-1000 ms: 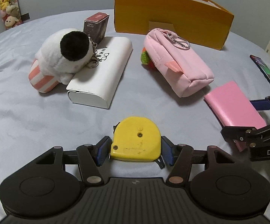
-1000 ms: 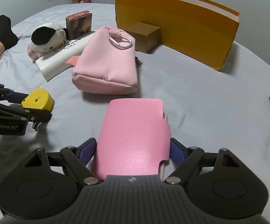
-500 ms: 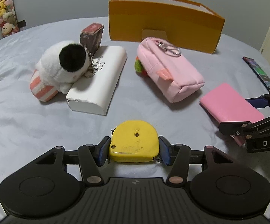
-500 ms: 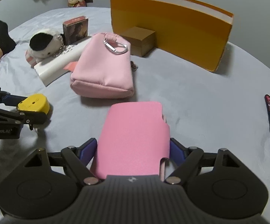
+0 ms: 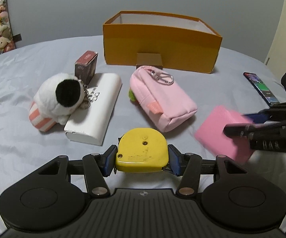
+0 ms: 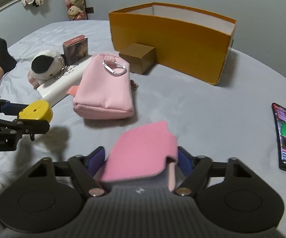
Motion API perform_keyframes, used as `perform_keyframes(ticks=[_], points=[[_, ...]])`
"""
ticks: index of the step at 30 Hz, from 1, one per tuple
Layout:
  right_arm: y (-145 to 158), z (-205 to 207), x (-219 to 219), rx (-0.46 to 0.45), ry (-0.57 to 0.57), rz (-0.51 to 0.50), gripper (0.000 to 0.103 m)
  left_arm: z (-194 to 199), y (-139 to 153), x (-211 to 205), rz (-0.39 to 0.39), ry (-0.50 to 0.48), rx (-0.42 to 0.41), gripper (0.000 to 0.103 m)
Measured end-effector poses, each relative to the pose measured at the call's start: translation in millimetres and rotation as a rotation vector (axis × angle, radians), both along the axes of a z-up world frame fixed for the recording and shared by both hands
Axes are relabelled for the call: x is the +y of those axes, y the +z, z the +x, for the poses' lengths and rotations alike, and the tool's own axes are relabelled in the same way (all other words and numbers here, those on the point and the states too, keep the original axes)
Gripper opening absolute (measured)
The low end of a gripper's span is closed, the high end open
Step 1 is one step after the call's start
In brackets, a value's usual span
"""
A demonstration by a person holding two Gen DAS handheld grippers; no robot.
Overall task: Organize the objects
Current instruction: 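Carry the tape measure and pink wallet with both tools over the orange box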
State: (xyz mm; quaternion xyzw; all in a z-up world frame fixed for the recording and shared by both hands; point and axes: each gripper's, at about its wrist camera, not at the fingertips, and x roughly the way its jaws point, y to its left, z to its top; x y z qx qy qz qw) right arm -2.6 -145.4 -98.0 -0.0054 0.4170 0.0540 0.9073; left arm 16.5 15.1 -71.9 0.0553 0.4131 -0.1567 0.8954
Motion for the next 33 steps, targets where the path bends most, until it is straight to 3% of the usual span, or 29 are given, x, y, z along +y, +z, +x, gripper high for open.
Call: perform_keyframes(ticks=[3, 4, 7, 9, 13, 16, 18, 26, 33], points=[[1.4, 5.5, -8.2, 0.028, -0.019, 0.051, 0.037, 2.2, 0.3, -2.3, 0.002, -0.006, -0.001, 0.062], [-0.2, 7.2, -8.4, 0.042, -0.021, 0.046, 0.041, 2.9, -0.3, -2.7, 0.002, -0.006, 0.002, 0.062], [-5.2, 7.6, -3.4, 0.072, -0.006, 0.020, 0.067, 0.8, -1.4, -1.9, 0.002, -0.005, 0.006, 0.062], [-6.8, 4.8, -0.3, 0.071, 0.010, 0.034, 0.071, 0.4, -2.9, -1.4, 0.002, -0.002, 0.011, 0.062], [-13.2, 2.2, 16.7, 0.059, 0.049, -0.057, 0.080, 0.9, -5.1, -0.3, -0.001, 0.001, 0.021, 0.062], [-23.4, 4.8, 28.2, 0.069, 0.062, -0.169, 0.080, 1.5, -4.2, 0.3, -0.004, 0.000, 0.018, 0.062], [-28.5, 6.5, 27.4, 0.082, 0.047, -0.181, 0.081, 1.3, -3.1, 1.3, -0.006, 0.001, 0.016, 0.062], [-28.5, 18.8, 0.1, 0.154, 0.008, -0.007, 0.080, 0.4, -2.5, 4.6, -0.013, 0.006, 0.015, 0.062], [-4.5, 19.4, -14.8, 0.109, -0.023, 0.030, 0.080, 5.5, 9.5, -0.9, -0.014, -0.014, -0.021, 0.062]])
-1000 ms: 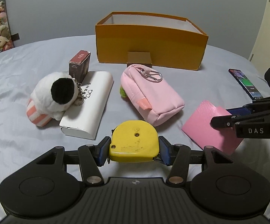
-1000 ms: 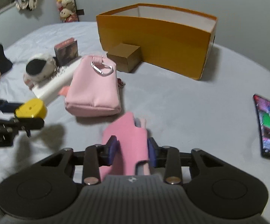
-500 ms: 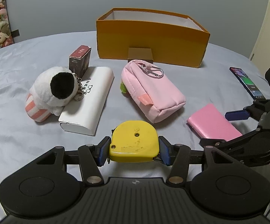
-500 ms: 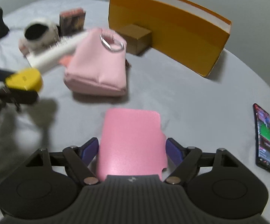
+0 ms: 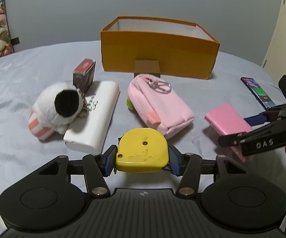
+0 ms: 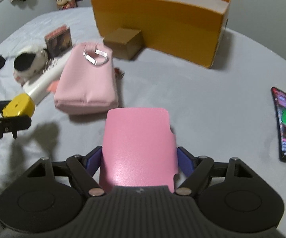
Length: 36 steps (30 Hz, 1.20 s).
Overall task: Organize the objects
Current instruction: 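Carry the tape measure and pink wallet with both tools over the orange box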
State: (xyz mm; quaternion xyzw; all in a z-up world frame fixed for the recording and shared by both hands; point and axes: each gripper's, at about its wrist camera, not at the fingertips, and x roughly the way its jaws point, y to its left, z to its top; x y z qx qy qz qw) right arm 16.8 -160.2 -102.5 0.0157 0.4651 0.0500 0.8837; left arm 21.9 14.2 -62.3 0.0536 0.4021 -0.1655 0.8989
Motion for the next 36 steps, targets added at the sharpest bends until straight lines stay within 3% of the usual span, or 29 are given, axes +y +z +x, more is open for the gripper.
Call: perform_keyframes(ticks=[9, 16, 21, 27, 31, 36], points=[[32.2, 11.9, -17.1, -0.070, -0.025, 0.020, 0.080, 11.4, 13.8, -13.8, -0.004, -0.038, -0.045, 0.062], [53.0, 33.8, -33.1, -0.116, -0.033, 0.043, 0.080, 33.4, 30.8, -35.7, -0.023, -0.121, -0.094, 0.062], [84.5, 58.9, -52.9, -0.184, -0.046, 0.038, 0.080, 72.9, 55.3, -47.2, -0.061, -0.148, -0.144, 0.062], [113.3, 101.2, -72.9, -0.238, -0.044, 0.035, 0.080, 127.4, 80.0, -65.9, -0.030, -0.178, -0.202, 0.062], [124.4, 135.0, -83.0, -0.261, -0.040, 0.046, 0.080, 164.0, 84.2, -75.0, -0.074, -0.161, -0.176, 0.062], [125.4, 181.3, -92.2, -0.251, -0.036, 0.052, 0.080, 207.8, 85.2, -91.6, -0.063, -0.159, -0.164, 0.062]])
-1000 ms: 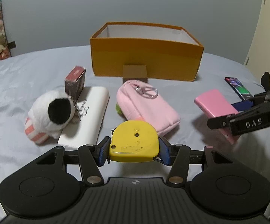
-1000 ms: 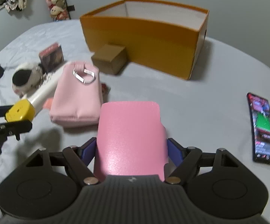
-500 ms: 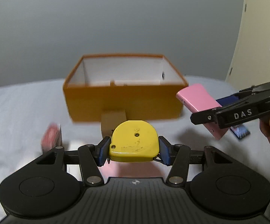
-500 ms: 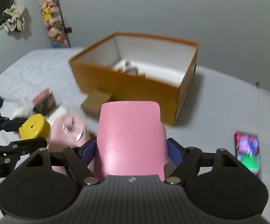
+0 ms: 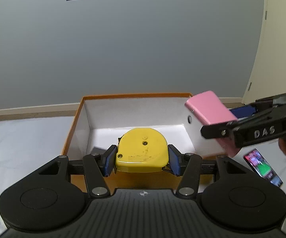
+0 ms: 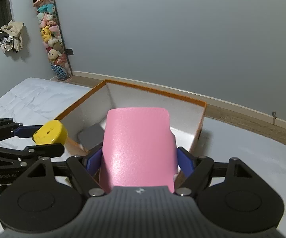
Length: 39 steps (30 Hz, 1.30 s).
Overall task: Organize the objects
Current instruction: 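Carry the tape measure and pink wallet with both tools over the orange box, then lower the tape measure and pink wallet into the box and open both tools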
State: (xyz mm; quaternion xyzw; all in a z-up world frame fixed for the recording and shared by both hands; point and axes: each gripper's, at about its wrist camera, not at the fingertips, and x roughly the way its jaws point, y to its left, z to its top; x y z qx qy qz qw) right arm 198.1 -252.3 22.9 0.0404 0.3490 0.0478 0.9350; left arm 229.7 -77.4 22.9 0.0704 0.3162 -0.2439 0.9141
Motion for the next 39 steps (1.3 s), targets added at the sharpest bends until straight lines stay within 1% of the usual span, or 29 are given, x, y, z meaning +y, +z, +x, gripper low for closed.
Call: perform_keyframes(ticks=[4, 6, 11, 14, 15, 16, 18, 20, 23, 24, 27, 30, 33, 39], points=[[-13.0, 37.5, -1.3, 0.048, 0.007, -0.007, 0.080, 35.1, -0.7, -7.1, -0.004, 0.013, 0.037, 0.062], [-21.4, 53.3, -0.3, 0.074, 0.012, -0.016, 0.080, 52.3, -4.6, -12.5, 0.010, 0.015, 0.062, 0.062], [-45.7, 85.6, -0.1, 0.141, 0.015, -0.032, 0.080, 82.0, -26.4, -28.8, 0.092, 0.017, 0.108, 0.062], [-59.5, 96.3, -0.6, 0.182, 0.015, -0.025, 0.080, 95.3, -40.2, -35.5, 0.118, 0.022, 0.144, 0.062], [-64.0, 99.5, -0.5, 0.197, 0.014, -0.026, 0.080, 107.4, -44.4, -38.8, 0.123, 0.027, 0.157, 0.062], [-68.4, 103.3, 0.1, 0.210, 0.015, -0.033, 0.080, 111.0, -48.2, -40.9, 0.129, 0.031, 0.167, 0.062], [-72.5, 106.6, 6.6, 0.213, 0.025, -0.081, 0.080, 116.3, -53.4, -41.8, 0.144, 0.035, 0.181, 0.062], [-73.7, 111.9, 10.7, 0.229, 0.033, -0.088, 0.080, 121.7, -58.4, -42.2, 0.161, 0.042, 0.194, 0.062], [-75.7, 119.5, 15.3, 0.247, 0.057, -0.129, 0.080, 132.2, -65.1, -46.7, 0.175, 0.056, 0.215, 0.062], [-76.2, 121.8, 16.2, 0.259, 0.067, -0.135, 0.080, 130.8, -59.7, -34.9, 0.172, 0.065, 0.223, 0.062], [-81.6, 127.7, 18.9, 0.299, 0.096, -0.154, 0.080, 138.7, -63.1, -35.3, 0.173, 0.082, 0.246, 0.062], [-91.0, 132.5, 22.7, 0.333, 0.112, -0.187, 0.080, 145.1, -66.6, -37.5, 0.200, 0.087, 0.251, 0.062], [-90.6, 135.4, 21.1, 0.344, 0.115, -0.175, 0.080, 151.4, -69.4, -37.3, 0.215, 0.093, 0.254, 0.062], [-93.0, 138.0, 18.2, 0.363, 0.114, -0.169, 0.080, 159.7, -73.0, -35.6, 0.220, 0.108, 0.266, 0.062]])
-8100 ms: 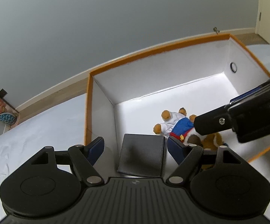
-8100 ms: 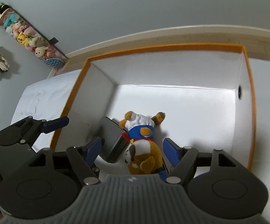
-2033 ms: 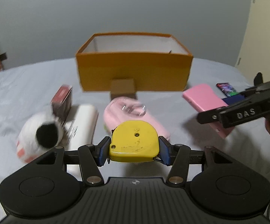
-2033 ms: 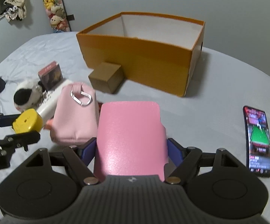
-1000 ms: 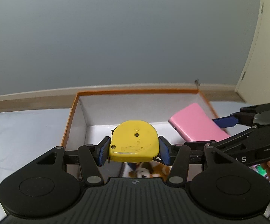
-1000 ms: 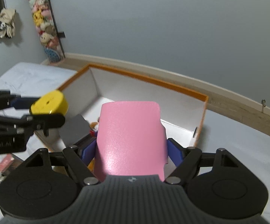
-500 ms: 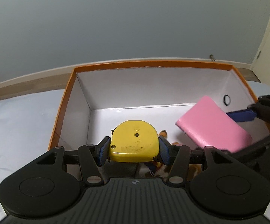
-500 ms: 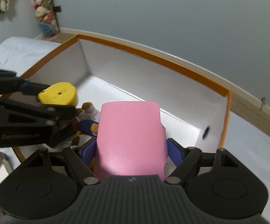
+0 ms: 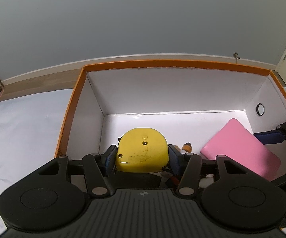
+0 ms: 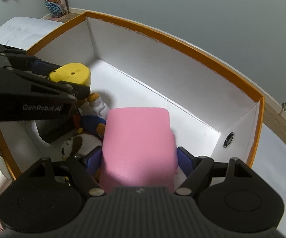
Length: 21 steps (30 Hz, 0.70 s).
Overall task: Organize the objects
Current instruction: 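Lower the tape measure and pink wallet into the box and open both tools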
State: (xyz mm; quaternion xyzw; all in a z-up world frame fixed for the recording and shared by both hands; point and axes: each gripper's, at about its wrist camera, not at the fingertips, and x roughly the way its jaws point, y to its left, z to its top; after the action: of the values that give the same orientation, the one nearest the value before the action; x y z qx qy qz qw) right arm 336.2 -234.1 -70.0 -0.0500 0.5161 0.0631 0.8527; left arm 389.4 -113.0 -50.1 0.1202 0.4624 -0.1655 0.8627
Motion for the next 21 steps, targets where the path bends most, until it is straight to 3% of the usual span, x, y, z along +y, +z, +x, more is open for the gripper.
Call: perform_keyframes(ticks=[21], points=[[3.2, -0.7, 0.4, -0.013, 0.010, 0.012, 0.083, 5.5, -7.6, 8.5, -0.006, 0.029, 0.023, 0.067]])
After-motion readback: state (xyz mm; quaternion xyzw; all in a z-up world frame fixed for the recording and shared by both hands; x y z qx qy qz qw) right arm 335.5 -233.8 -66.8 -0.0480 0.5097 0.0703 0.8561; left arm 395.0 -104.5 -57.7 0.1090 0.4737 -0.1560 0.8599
